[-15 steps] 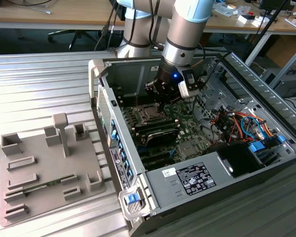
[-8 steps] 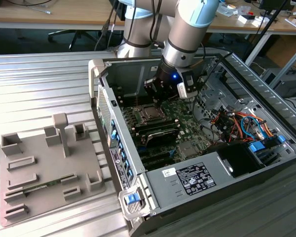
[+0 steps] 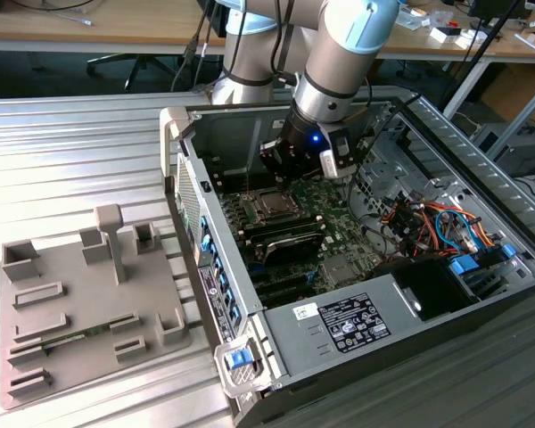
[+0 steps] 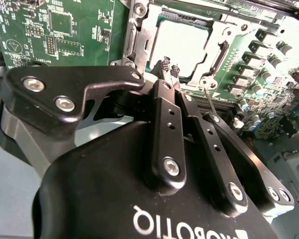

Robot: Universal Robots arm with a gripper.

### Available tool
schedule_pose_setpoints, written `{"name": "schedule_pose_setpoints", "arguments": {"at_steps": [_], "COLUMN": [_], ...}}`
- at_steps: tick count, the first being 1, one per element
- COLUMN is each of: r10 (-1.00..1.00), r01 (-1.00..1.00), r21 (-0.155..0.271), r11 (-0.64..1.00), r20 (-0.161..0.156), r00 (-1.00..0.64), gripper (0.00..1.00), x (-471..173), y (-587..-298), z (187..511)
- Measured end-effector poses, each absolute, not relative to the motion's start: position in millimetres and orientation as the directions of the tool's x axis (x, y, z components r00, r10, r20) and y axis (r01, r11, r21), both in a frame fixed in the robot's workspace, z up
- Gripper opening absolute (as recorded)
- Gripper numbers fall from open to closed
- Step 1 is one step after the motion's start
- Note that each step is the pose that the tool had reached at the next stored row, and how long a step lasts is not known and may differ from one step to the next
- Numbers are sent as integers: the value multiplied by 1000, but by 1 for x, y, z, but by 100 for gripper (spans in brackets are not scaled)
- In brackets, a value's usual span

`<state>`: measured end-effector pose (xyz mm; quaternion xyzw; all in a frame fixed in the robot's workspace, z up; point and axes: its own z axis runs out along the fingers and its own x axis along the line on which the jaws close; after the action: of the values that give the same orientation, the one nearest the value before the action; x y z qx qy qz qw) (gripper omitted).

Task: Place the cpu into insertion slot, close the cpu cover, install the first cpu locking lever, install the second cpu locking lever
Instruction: 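Install the first cpu locking lever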

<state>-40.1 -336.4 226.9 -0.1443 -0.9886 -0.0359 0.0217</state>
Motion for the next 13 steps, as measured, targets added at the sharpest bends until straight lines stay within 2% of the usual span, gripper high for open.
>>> {"name": "schedule_pose_setpoints", "arguments": {"at_steps": [13], "r10": [211], "r01": [215], "r21": [68], "r11": [974], "r20": [54], "r00": [-976], "gripper": [11], "x": [-40], "y": [-336], "z": [227]}}
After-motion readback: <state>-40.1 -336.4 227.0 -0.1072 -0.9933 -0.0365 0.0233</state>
